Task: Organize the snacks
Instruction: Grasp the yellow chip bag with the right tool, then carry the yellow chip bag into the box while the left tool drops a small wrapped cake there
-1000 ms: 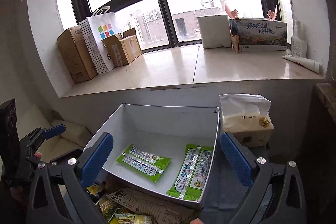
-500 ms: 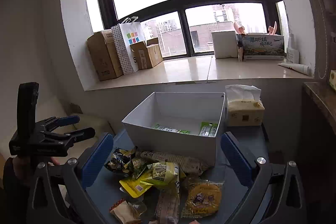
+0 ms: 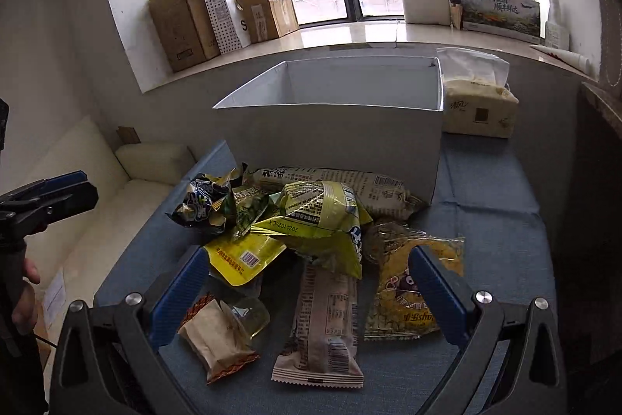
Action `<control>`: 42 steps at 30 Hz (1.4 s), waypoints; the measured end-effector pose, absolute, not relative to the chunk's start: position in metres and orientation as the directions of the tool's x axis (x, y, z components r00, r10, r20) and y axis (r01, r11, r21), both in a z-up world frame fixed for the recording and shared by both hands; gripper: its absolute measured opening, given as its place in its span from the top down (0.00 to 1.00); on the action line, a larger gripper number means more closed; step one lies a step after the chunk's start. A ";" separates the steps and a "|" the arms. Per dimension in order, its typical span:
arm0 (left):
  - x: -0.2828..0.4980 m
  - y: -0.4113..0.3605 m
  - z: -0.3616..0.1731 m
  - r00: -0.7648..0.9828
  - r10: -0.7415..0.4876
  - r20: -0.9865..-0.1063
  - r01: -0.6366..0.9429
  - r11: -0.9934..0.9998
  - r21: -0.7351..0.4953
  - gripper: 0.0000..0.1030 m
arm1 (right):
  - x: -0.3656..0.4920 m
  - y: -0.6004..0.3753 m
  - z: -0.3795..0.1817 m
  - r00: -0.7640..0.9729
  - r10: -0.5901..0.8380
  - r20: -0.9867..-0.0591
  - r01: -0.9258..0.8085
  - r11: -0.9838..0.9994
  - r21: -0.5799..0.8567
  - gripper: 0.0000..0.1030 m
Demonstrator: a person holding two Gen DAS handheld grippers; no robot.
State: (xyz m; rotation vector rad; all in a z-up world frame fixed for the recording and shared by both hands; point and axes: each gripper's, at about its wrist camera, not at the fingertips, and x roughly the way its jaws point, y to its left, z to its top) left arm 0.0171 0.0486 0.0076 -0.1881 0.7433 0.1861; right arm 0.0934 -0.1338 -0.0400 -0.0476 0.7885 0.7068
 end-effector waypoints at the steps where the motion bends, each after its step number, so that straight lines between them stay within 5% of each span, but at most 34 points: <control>1: 0.016 0.049 0.005 0.718 0.104 -0.688 -0.235 0.967 -0.099 0.00 | 0.096 -0.129 -0.043 0.495 0.564 -0.660 -0.602 0.771 0.207 0.00; 11: 0.008 0.038 -0.012 0.701 0.072 -0.710 -0.183 0.980 -0.081 0.00 | 0.144 -0.082 -0.080 0.452 0.477 -0.754 -0.612 0.780 0.128 0.00; 13: 0.007 0.034 -0.015 0.694 0.080 -0.716 -0.181 0.981 -0.066 0.00 | 0.147 -0.075 -0.087 0.445 0.447 -0.776 -0.612 0.785 0.100 0.11; 15: 0.007 0.031 -0.017 0.688 0.079 -0.721 -0.173 0.983 -0.058 0.00 | 0.142 -0.073 -0.087 0.446 0.457 -0.769 -0.633 0.769 0.090 0.34; 22: 0.009 0.022 -0.025 0.682 0.030 -0.730 -0.123 0.990 -0.073 0.00 | 0.134 -0.095 -0.076 0.435 0.531 -0.727 -0.619 0.763 0.186 0.37; 36: 0.034 -0.040 -0.081 0.545 -0.130 -0.828 0.096 0.991 -0.093 0.00 | 0.088 -0.185 -0.004 0.595 0.634 -0.495 -0.569 0.766 0.298 0.37; 42: 0.051 -0.045 -0.115 0.484 -0.091 -0.870 0.078 0.995 -0.061 0.00 | 0.068 -0.210 0.007 0.626 0.617 -0.477 -0.544 0.784 0.300 0.37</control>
